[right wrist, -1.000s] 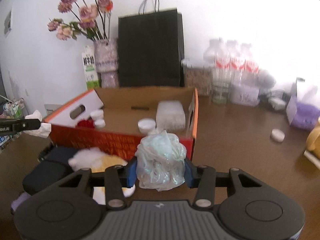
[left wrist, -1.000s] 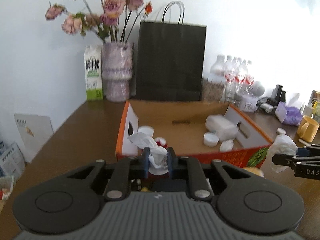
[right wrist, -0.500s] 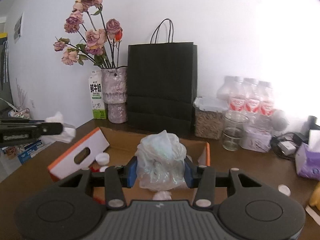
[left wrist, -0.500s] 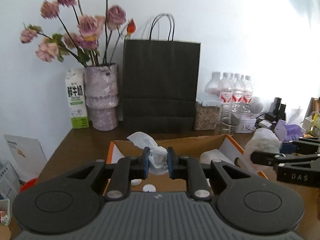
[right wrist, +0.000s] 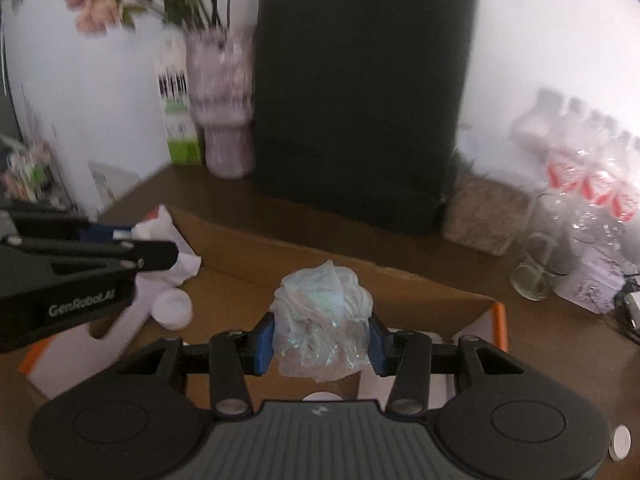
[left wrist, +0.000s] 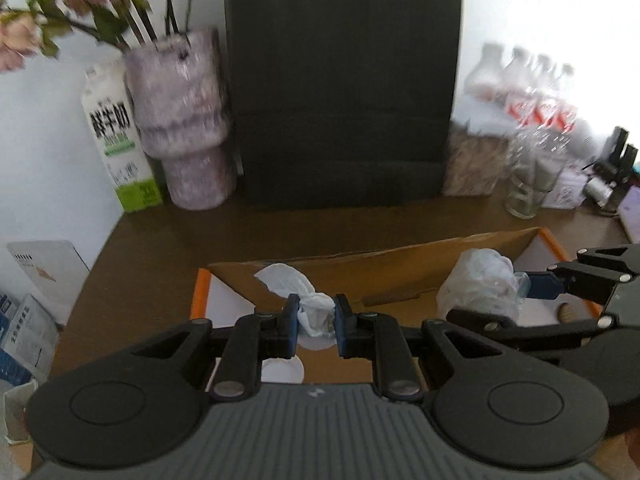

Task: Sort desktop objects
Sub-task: 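Carry the tissue and bath puff into the box and open both tools, then lift both open tools out of the box toward the items beside it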

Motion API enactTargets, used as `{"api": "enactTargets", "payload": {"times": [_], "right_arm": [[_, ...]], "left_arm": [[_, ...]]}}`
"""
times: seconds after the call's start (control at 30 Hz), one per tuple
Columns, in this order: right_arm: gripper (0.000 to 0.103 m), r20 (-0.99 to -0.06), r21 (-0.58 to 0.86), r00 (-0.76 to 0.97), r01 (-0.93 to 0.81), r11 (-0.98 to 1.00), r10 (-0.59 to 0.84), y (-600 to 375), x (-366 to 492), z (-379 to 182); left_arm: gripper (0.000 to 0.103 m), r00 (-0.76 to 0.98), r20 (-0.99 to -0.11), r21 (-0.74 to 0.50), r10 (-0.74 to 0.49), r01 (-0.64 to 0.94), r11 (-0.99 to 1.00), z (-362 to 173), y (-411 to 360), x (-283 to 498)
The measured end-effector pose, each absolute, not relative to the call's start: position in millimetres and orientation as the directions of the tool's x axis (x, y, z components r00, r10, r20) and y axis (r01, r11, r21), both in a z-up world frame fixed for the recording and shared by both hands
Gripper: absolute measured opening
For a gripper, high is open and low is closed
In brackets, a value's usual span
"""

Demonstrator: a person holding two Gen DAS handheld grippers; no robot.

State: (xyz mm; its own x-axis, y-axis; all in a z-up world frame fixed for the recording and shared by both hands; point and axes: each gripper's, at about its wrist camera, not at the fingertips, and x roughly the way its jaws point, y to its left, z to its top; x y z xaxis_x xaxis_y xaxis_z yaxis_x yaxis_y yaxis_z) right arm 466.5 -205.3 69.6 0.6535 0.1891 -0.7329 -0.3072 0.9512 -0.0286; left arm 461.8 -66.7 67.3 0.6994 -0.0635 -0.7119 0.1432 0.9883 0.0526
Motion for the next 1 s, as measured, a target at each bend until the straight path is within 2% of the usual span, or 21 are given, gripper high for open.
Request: {"api": "enactTargets", "payload": {"times": [0.27, 0.37, 0.43, 0.5, 0.57, 0.63, 0.7, 0.83, 0.87, 0.9, 0.93, 1.0], "right_arm": [[0.045, -0.804, -0.039, 0.572, -0.323, 0.946, 0.162, -193.9, 499.2, 31.9], [0.052, -0.812, -0.05, 0.563, -0.327, 0.944, 0.152, -191.9, 500.8, 26.0], [0.054, -0.809, -0.061, 0.569, -0.329, 0.942, 0.146, -190.3, 500.3, 24.8], [0.063, -0.813, -0.055, 0.562, -0.333, 0.941, 0.151, -189.1, 501.9, 24.7], [0.077, -0.81, -0.05, 0.565, -0.334, 0.941, 0.157, -189.0, 499.9, 26.8], [0.083, -0.802, -0.057, 0.577, -0.329, 0.943, 0.153, -189.5, 497.0, 31.7], [0.091, -0.795, -0.047, 0.586, -0.321, 0.946, 0.159, -190.9, 494.0, 38.8], [0.097, -0.781, -0.04, 0.602, -0.313, 0.949, 0.166, -194.4, 482.9, 53.8], [0.102, -0.777, -0.043, 0.608, -0.31, 0.95, 0.163, -195.0, 479.6, 57.3], [0.103, -0.772, -0.046, 0.615, -0.307, 0.951, 0.161, -195.7, 475.1, 61.4], [0.103, -0.768, -0.047, 0.62, -0.304, 0.952, 0.16, -196.6, 471.2, 64.7], [0.103, -0.759, -0.043, 0.631, -0.299, 0.953, 0.164, -199.4, 460.5, 73.5]], "left_arm": [[0.018, 0.611, -0.79, 0.024, -0.053, 0.117, 0.993, 27.5, -61.6, 494.1], [0.022, 0.601, -0.797, 0.026, -0.053, 0.122, 0.992, 22.5, -60.3, 496.7], [0.043, 0.608, -0.793, 0.031, -0.05, 0.122, 0.992, 22.0, -60.4, 496.8], [0.048, 0.625, -0.779, 0.047, -0.045, 0.129, 0.99, 24.5, -61.6, 493.5], [0.051, 0.634, -0.772, 0.059, -0.043, 0.138, 0.989, 28.7, -63.8, 491.1], [0.064, 0.648, -0.76, 0.061, -0.043, 0.138, 0.989, 34.2, -63.3, 487.2], [0.07, 0.666, -0.745, 0.067, -0.043, 0.139, 0.988, 40.6, -62.5, 481.6], [0.087, 0.696, -0.716, 0.063, -0.056, 0.144, 0.988, 55.2, -59.7, 468.5], [0.09, 0.704, -0.708, 0.061, -0.057, 0.142, 0.988, 59.4, -58.5, 464.3], [0.1, 0.713, -0.699, 0.06, -0.057, 0.137, 0.989, 63.4, -56.9, 459.9], [0.103, 0.725, -0.686, 0.058, -0.056, 0.132, 0.99, 68.2, -55.3, 454.5], [0.103, 0.749, -0.661, 0.06, -0.057, 0.128, 0.99, 78.0, -52.5, 442.5]]}}
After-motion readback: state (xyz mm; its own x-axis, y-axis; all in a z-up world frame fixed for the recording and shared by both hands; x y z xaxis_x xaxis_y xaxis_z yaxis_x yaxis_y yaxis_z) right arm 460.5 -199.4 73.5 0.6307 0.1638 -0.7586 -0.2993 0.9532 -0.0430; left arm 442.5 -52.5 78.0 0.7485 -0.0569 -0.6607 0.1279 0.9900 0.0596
